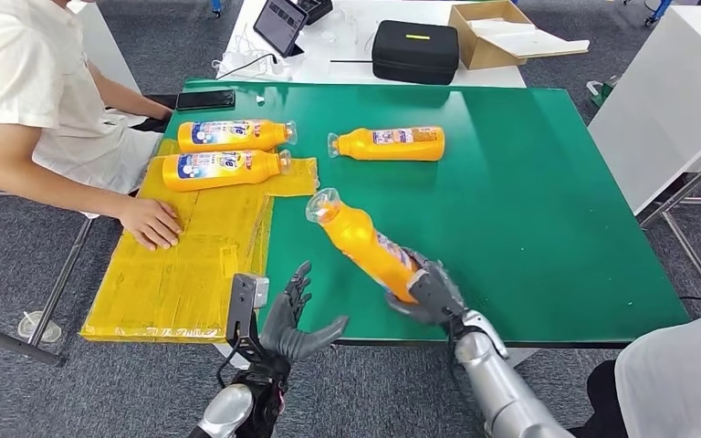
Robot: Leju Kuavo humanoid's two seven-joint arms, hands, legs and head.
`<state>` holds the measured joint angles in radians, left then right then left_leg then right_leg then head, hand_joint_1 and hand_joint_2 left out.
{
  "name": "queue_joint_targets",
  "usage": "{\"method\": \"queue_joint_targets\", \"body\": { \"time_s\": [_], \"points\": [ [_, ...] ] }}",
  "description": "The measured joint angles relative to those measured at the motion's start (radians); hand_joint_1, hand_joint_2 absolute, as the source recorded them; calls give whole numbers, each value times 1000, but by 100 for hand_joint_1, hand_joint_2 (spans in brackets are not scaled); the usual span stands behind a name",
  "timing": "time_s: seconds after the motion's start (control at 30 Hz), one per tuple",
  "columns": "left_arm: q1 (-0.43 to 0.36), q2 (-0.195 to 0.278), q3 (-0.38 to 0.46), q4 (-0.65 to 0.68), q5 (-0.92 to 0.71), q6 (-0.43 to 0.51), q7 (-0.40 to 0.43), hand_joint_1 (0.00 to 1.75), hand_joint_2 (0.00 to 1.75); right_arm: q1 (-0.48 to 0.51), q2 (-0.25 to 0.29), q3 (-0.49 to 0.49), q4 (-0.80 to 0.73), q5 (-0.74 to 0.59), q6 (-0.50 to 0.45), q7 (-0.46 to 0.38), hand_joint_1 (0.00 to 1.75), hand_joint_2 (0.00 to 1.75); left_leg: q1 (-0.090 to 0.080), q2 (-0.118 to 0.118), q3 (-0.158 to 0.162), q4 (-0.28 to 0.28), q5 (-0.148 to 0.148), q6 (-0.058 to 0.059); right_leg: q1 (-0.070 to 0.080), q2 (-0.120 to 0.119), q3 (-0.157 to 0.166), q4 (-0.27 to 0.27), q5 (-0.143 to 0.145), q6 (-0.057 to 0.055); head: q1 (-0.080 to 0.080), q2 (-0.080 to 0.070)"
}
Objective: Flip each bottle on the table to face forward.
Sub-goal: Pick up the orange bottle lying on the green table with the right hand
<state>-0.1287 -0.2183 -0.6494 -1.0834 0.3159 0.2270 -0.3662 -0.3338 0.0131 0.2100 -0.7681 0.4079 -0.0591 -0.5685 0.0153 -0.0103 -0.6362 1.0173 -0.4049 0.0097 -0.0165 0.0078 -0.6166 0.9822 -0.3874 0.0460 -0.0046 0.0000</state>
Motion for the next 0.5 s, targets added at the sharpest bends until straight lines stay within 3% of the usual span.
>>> {"method": "queue_joint_targets", "body": {
  "time_s": [0.2, 0.5],
  "points": [
    [0, 2, 0, 0, -101, 81, -82, 0, 175, 93, 34, 70, -152, -46, 19, -2, 169, 175, 0, 0, -5, 0, 0, 0, -1, 0, -5, 0, 0, 0, 0, 0],
    [-1, 2, -1, -1, -124, 84, -113, 0, 175, 124, 51, 150, -237, -61, 28, 0, 168, 175, -1, 1, -6, 0, 0, 0, -1, 0, -6, 0, 0, 0, 0, 0]
  ]
}}
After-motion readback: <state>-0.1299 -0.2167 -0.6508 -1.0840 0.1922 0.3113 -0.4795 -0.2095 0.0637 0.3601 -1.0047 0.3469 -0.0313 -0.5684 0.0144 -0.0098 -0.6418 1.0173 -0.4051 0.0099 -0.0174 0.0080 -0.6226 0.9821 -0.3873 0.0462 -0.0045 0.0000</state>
